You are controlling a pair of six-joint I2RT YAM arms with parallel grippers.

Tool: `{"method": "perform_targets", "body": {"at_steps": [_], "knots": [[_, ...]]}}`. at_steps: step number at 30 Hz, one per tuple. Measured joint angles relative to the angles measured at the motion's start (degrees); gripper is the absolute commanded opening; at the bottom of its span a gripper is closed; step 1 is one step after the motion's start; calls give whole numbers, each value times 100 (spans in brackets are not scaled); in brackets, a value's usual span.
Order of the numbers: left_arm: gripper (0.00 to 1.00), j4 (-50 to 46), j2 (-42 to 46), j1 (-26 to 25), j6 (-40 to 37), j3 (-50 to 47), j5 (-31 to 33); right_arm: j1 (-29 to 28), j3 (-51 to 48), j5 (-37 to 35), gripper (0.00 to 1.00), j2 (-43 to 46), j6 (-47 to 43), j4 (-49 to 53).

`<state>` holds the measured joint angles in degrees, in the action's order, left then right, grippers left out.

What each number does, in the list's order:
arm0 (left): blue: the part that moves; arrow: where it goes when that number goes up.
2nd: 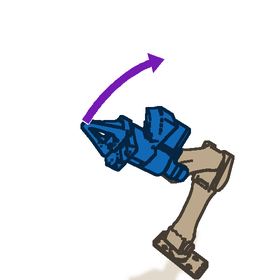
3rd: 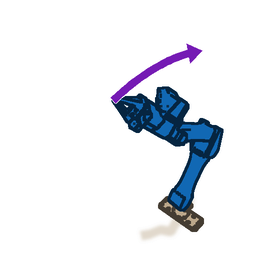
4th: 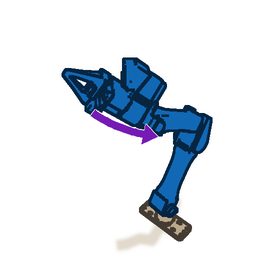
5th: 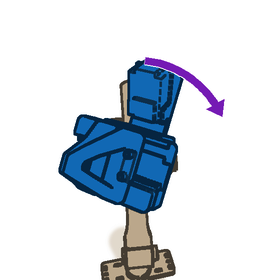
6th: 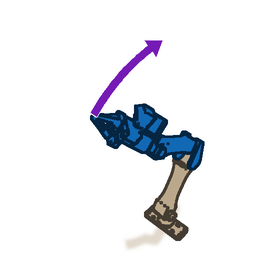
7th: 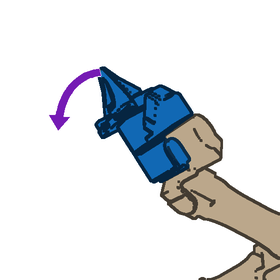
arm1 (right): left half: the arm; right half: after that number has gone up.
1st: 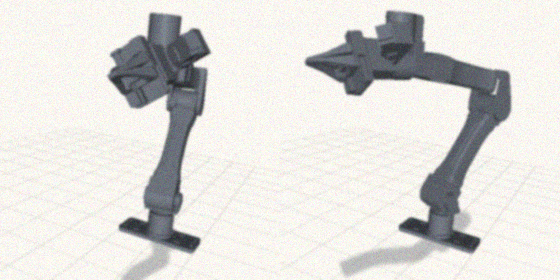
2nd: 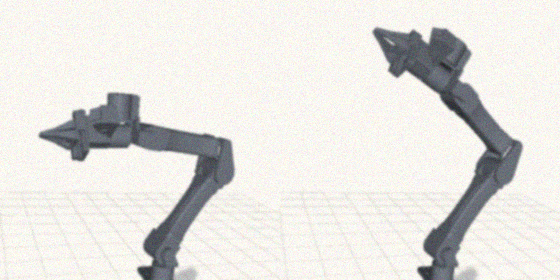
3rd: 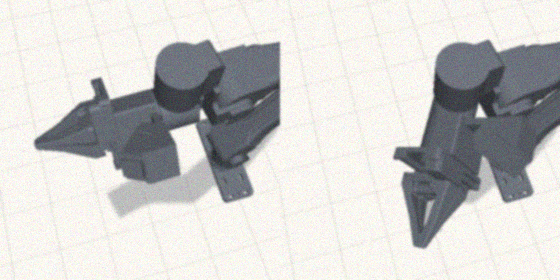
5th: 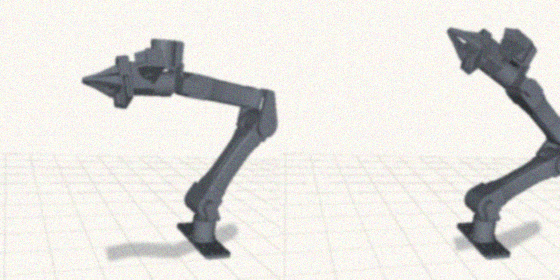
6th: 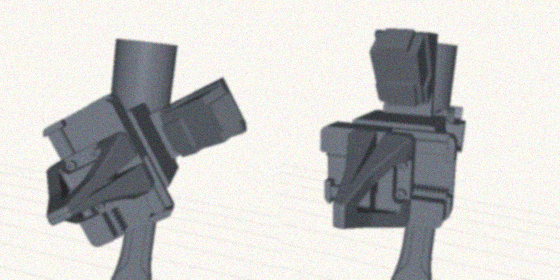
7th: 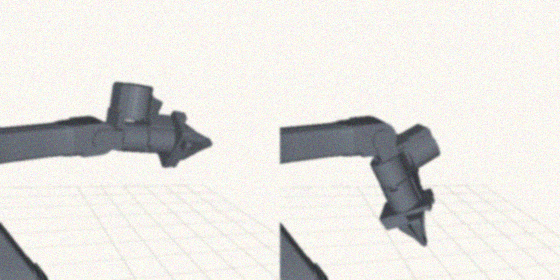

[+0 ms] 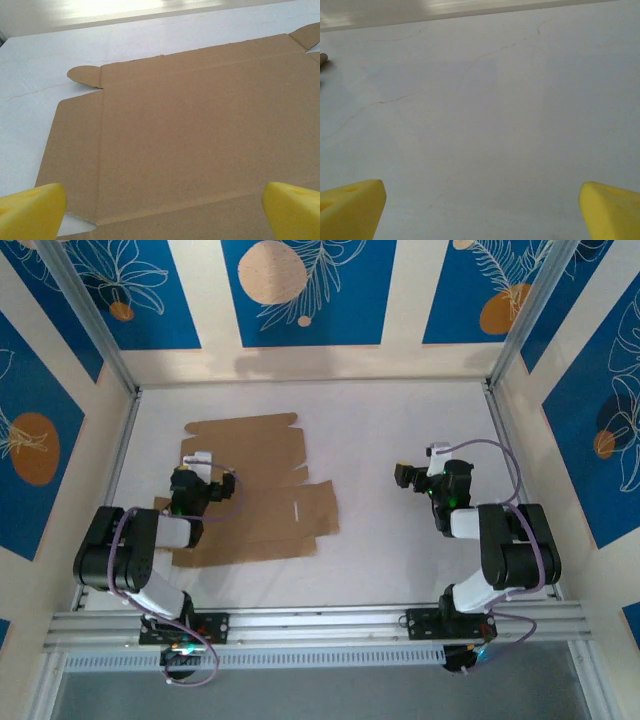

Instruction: Fold the paper box

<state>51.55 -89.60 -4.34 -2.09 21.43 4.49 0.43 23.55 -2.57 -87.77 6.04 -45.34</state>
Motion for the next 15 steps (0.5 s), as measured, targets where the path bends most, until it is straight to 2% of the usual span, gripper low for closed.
{"method": "perform_targets", "body": {"at_steps": [15], "knots": [[100,2,0,0,0,0,0,122,0,201,99,0,0,-4]]}}
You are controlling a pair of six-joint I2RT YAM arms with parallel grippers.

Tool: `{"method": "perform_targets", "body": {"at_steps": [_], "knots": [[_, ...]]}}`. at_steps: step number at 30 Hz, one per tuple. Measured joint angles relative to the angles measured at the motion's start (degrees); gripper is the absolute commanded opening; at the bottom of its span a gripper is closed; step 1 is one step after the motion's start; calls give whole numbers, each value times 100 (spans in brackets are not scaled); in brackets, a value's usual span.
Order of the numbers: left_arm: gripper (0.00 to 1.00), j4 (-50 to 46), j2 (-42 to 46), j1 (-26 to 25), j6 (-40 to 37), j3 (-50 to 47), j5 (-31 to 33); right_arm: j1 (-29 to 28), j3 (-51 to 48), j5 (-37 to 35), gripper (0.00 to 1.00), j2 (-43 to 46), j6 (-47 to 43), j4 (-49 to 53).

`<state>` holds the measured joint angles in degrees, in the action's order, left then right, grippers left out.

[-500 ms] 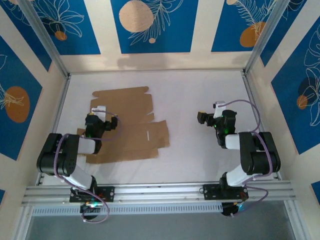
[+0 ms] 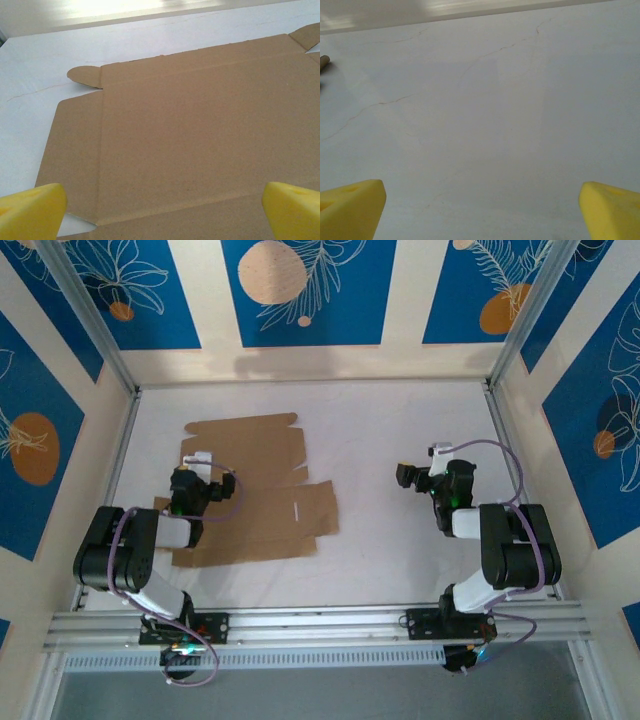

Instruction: Fold the paper box

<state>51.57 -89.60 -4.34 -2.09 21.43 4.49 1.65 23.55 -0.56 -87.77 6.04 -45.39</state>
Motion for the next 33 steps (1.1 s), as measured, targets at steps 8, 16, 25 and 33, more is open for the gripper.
{"method": "perform_targets", "body": {"at_steps": [8,16,25,33], "knots": [[100,0,0,0,0,0,0,9,0,81,99,0,0,0],[100,0,0,0,0,0,0,9,0,85,99,0,0,0],[100,-2,0,4,-2,0,-81,138,0,304,99,0,4,-39],[100,114,11,4,-109,-57,-317,212,-109,411,99,52,63,-155]]}}
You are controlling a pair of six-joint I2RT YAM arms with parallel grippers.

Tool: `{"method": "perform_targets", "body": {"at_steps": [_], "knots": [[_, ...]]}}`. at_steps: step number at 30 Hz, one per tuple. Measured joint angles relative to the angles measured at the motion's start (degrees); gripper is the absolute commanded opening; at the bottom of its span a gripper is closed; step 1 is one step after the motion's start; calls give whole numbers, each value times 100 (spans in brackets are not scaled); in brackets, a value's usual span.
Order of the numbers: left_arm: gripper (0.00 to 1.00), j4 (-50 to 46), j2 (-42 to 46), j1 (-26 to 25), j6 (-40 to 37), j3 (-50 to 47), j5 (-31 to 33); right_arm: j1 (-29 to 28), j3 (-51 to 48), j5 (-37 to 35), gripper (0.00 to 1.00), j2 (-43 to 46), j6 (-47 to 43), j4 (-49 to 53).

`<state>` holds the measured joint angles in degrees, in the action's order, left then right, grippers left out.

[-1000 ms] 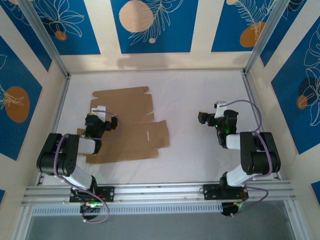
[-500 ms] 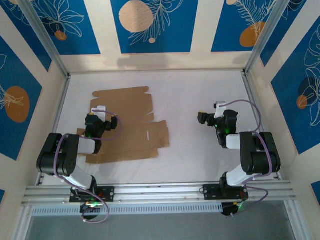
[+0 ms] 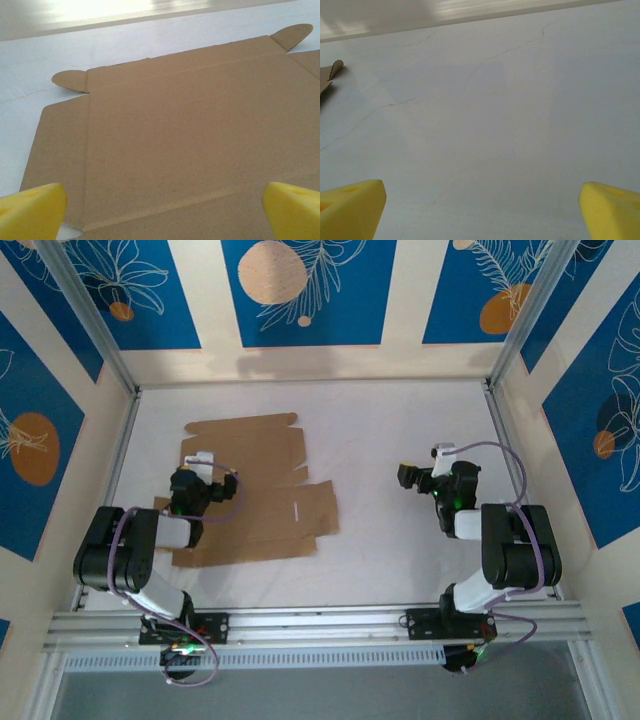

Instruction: Fold the paper box

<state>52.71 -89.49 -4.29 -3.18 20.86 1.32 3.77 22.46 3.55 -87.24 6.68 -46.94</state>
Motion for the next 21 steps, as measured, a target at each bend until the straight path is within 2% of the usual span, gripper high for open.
{"method": "perform_targets", "body": {"at_steps": [4,6,9,12,16,18,21], "knots": [[100,-361,592,-105,-48,-101,160,-310,382,-190,99,817,-63,1388],[100,-756,1178,-197,-109,-44,264,-719,949,-356,99,1185,-140,2059],[100,-1368,2037,-474,-282,245,435,-1622,1803,-695,99,1624,-409,2769],[100,-1875,2706,-1073,-308,680,505,-2450,2592,-717,99,1899,-382,3495],[100,-3268,3270,-1954,-7,1456,251,-2859,3364,-516,99,2116,254,4583],[100,-4144,3434,-2396,205,1873,195,-3204,3821,-833,99,2164,472,5445],[100,-5604,3748,-3128,951,2391,717,-3908,4680,-1390,99,2144,719,6861]]}}
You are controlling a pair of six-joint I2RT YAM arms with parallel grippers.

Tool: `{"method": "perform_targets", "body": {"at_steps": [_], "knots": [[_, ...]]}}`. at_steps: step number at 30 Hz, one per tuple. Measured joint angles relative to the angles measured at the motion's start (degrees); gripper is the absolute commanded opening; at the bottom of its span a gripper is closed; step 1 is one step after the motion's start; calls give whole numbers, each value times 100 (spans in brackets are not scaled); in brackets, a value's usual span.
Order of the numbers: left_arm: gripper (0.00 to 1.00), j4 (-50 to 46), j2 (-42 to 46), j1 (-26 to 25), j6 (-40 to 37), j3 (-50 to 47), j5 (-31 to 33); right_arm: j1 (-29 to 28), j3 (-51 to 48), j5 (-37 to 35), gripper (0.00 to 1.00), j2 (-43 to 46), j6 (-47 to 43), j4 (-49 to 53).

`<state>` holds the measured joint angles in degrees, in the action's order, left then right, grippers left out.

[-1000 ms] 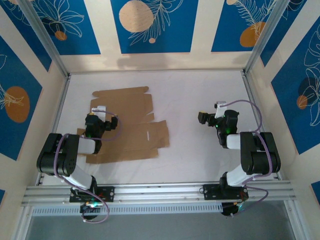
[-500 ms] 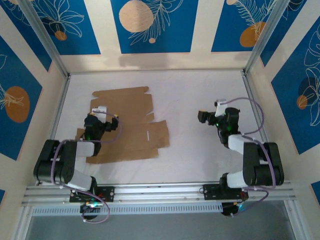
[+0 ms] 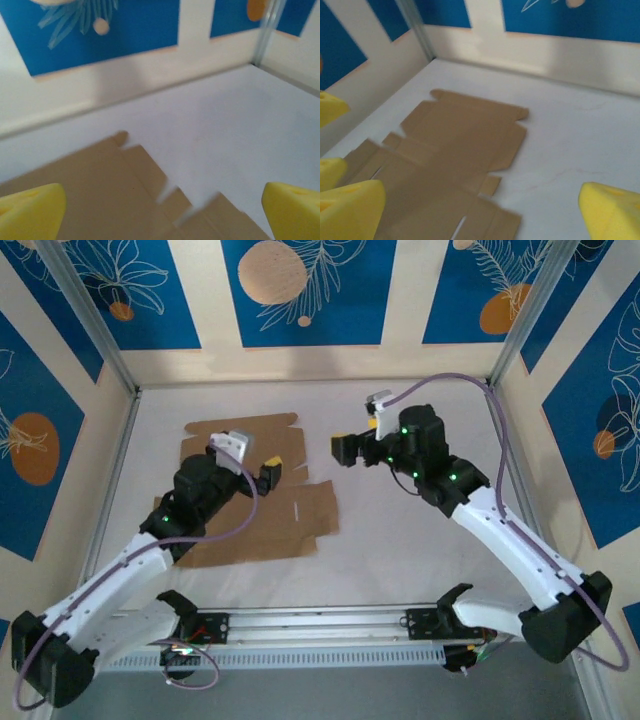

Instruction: Fold the paper box

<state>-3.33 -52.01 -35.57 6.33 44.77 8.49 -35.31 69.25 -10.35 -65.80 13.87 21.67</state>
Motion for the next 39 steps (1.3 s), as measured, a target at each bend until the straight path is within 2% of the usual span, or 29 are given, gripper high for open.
{"method": "perform_targets", "body": {"at_steps": [1,3,5,8,12,16,17,20,23,25,29,31,34,39], "knots": [[100,-577,98,-144,293,188,111,-107,343,-7,99,0,162,511],[100,-1589,192,-195,809,551,404,111,713,59,99,83,520,1056],[100,-2343,256,-168,1287,789,734,831,553,608,99,361,896,1222],[100,-2916,498,-127,1884,710,826,1598,83,1145,99,533,1355,1445],[100,-3062,861,138,2647,258,356,1215,-413,1453,98,74,1659,1589],[99,-2988,509,247,3182,-120,-393,929,-680,1797,82,-859,1679,1456],[98,-2990,334,247,3289,-184,-531,898,-680,1895,82,-1099,1659,1412],[97,-2983,-2,251,3510,-466,-745,715,-275,1991,81,-2168,1464,1351],[97,-3093,114,295,3580,-669,-863,586,415,2151,78,-3375,1191,1294],[96,-3110,291,363,3576,-728,-870,623,726,2332,72,-3967,1043,1266],[96,-3128,553,603,3576,-898,-949,1040,1080,2796,68,-4819,841,1268],[95,-3152,542,726,3576,-1003,-1027,1233,1189,3008,68,-5051,748,1340],[94,-3167,492,822,3578,-1110,-1147,1403,1419,3287,61,-5309,595,1515],[94,-3163,498,857,3604,-1132,-1196,1292,1628,3630,50,-5639,420,1611]]}}
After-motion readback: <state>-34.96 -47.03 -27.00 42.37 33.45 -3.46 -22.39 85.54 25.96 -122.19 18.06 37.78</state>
